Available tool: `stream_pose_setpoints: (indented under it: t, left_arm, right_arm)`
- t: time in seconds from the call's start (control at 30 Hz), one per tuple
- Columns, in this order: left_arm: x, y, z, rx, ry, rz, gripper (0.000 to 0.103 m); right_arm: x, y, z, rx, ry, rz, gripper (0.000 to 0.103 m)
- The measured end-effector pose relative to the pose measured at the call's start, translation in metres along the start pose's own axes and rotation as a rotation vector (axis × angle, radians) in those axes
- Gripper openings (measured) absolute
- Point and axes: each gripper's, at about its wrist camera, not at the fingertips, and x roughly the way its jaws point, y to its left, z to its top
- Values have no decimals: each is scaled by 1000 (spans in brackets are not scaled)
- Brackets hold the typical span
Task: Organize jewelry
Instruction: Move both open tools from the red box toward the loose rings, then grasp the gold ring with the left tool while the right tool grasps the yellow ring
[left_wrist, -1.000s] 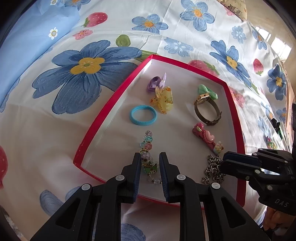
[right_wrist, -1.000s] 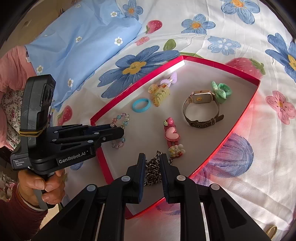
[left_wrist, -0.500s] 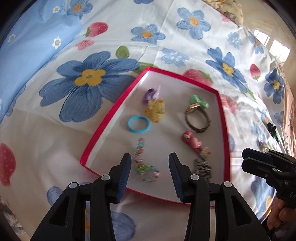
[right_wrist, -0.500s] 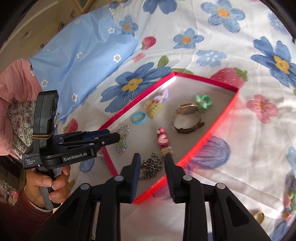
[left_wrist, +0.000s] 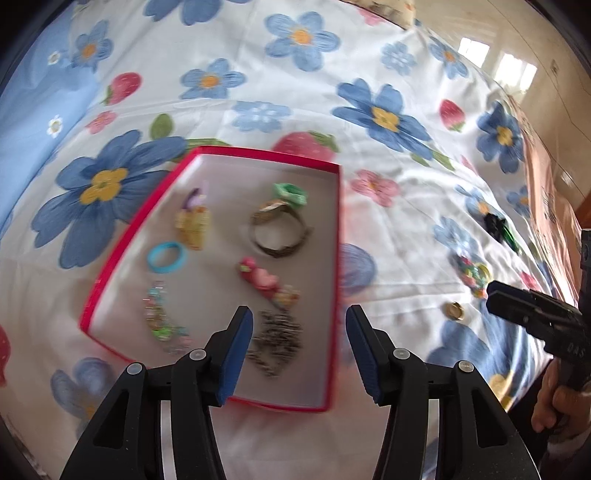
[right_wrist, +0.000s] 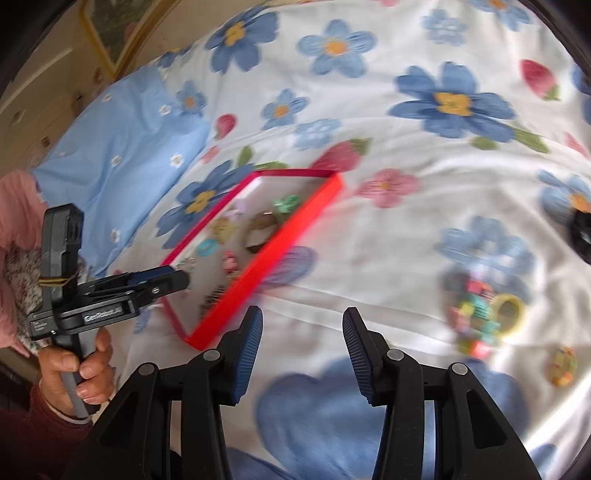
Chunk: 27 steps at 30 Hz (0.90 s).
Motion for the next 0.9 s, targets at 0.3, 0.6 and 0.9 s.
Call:
stream_pose_setpoints:
  t: [0.3, 0.6, 0.9]
  left_arm:
    - [19, -37, 0, 81, 46, -43, 52]
    - [42, -79, 3, 140, 89, -101, 52]
    - [77, -112, 7, 202, 137, -150, 52]
  right_arm:
    - [-34, -55, -20, 103, -36, -88, 47]
    - [-44, -83, -24, 143, -51, -131, 47]
    - [-29, -90, -21, 127, -27, -123, 43]
